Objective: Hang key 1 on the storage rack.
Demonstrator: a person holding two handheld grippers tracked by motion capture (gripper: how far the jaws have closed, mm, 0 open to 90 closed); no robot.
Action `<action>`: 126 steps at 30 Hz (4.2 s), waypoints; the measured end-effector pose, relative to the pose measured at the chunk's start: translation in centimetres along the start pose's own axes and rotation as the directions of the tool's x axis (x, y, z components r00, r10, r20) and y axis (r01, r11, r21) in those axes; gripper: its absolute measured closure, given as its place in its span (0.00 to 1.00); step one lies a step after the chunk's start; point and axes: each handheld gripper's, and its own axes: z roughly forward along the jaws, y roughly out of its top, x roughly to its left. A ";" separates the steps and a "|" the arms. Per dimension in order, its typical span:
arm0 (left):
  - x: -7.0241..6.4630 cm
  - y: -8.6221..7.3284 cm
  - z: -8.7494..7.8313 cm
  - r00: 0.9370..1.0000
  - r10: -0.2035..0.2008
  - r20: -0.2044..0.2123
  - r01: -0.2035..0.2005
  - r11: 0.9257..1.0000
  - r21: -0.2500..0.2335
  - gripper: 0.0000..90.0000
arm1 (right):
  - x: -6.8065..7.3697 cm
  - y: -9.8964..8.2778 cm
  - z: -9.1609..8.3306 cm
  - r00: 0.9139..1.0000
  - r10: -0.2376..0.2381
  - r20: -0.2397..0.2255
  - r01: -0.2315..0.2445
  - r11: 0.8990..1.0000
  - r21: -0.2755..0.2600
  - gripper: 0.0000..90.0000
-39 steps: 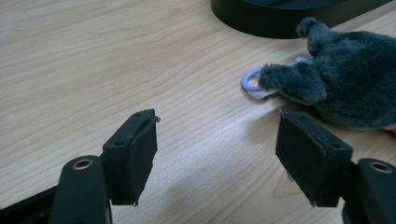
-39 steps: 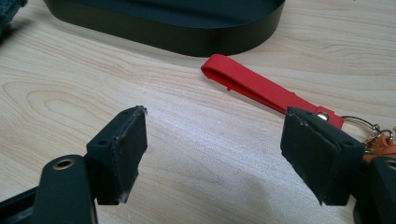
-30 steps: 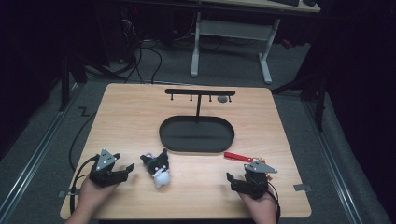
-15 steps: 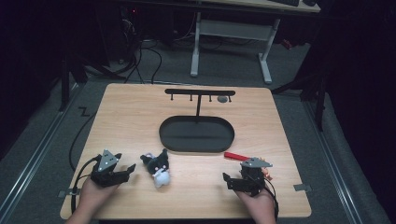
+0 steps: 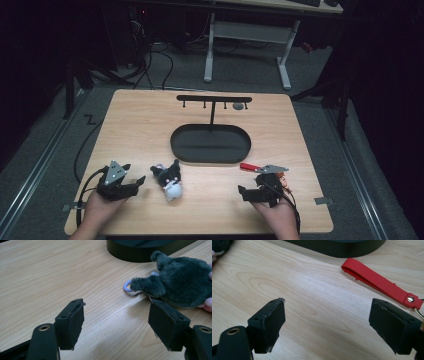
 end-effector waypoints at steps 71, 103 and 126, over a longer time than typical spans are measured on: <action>-0.5 -0.1 0.5 0.998 0.059 0.005 -0.059 0.998 0.033 0.31 | -5.8 -1.3 -4.6 0.998 0.017 0.056 -0.033 0.958 0.284 0.28; -0.5 -0.1 0.7 0.998 0.063 0.008 -0.063 0.997 0.044 0.31 | -9.3 0.7 -2.6 0.997 0.041 0.067 -0.062 0.936 0.347 0.31; -0.5 -0.1 0.7 0.997 0.070 0.010 -0.070 0.996 0.050 0.31 | -10.7 1.7 -0.1 0.994 0.007 0.114 -0.055 0.900 0.432 0.47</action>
